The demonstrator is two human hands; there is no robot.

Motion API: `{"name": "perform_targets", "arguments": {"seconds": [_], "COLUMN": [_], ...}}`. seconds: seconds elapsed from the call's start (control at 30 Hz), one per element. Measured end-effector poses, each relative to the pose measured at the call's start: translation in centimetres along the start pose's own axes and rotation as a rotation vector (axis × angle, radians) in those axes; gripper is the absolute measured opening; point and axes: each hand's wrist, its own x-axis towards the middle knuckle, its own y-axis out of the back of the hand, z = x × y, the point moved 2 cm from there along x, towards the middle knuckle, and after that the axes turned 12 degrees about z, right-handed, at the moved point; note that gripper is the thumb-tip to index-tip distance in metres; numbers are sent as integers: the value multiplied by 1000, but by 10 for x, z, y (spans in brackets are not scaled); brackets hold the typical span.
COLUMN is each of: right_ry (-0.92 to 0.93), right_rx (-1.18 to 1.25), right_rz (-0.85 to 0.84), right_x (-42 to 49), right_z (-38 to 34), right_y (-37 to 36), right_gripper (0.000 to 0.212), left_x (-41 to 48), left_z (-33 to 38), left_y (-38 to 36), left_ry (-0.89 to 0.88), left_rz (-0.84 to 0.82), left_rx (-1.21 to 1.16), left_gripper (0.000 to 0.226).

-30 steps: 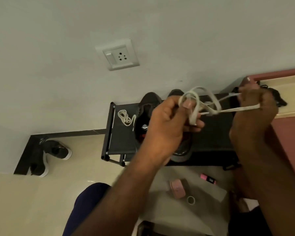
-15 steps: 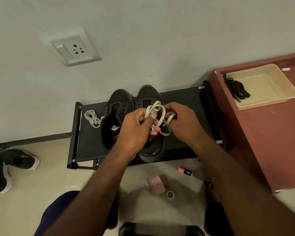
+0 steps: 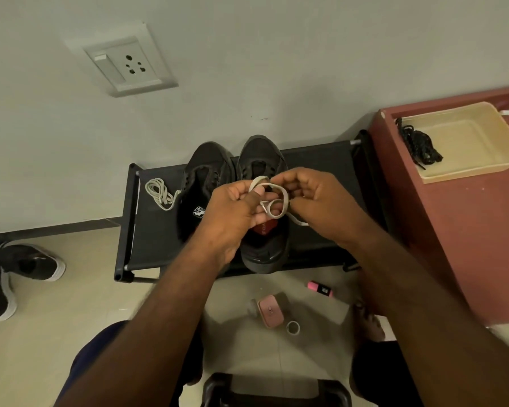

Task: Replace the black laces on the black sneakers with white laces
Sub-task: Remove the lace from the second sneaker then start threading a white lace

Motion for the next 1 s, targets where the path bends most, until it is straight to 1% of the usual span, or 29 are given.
{"name": "perform_targets", "arguments": {"seconds": [0.07,0.13,0.17,0.2,0.23,0.3,0.33,0.4,0.43,0.47,0.53,0.57,0.63,0.67,0.73,0.77,0.8,0.87,0.9,0.93,0.97,1.0], "right_ry": [-43,-69,-65,-54,-39,-10,-4,-13,-26,-32,-10,-9,-62,-92,-213,-316,-426,-610,-644,-640,-625,-622], "right_rx": [64,99,87,62,27,-51,-78,-116,-148,-214,-357,-363,-283,-237,-117,-40,43,156,204,253,307,377], "right_rz": [-58,-76,-62,-28,32,215,327,520,572,589,563,540,502,509,520,463,356,94,12,1,65,180], "right_x": [-1,-1,-1,-1,1,4,6,8,8,6,4,3,3,4,4,3,1,-5,-7,-7,-5,-1], "right_z": [3,4,5,5,6,10,13,17,18,17,17,17,18,20,22,21,18,13,12,12,13,16], "right_y": [-1,-1,-1,1,3,11,17,30,35,37,38,37,35,35,40,40,39,32,28,25,24,26], "right_gripper": [43,50,48,41,31,14,12,15,18,22,33,36,34,30,20,14,14,32,36,32,21,16], "left_x": [1,2,2,2,2,2,2,2,3,3,2,2,1,0,-3,-5,-8,-14,-17,-20,-23,-25], "left_z": [0,0,0,0,0,-1,-1,0,0,1,0,0,0,0,2,3,3,3,2,1,-1,-3], "left_y": [1,2,1,0,0,0,1,2,2,2,-1,-2,-5,-6,-9,-11,-14,-22,-27,-31,-34,-35], "left_ry": [36,66,74,73,62,19,-4,-42,-56,-69,-90,-100,-120,-137,-183,-211,-244,-328,-366,-390,-399,-399], "left_rz": [11,10,8,3,2,19,30,46,48,44,37,38,40,35,7,-16,-44,-127,-176,-221,-257,-281], "left_rx": [-67,-122,-137,-142,-131,-59,-16,61,96,127,175,189,200,208,227,243,265,335,379,418,453,489], "left_gripper": [21,19,19,19,19,18,17,20,21,22,21,20,19,19,18,17,17,19,19,19,19,19]}}
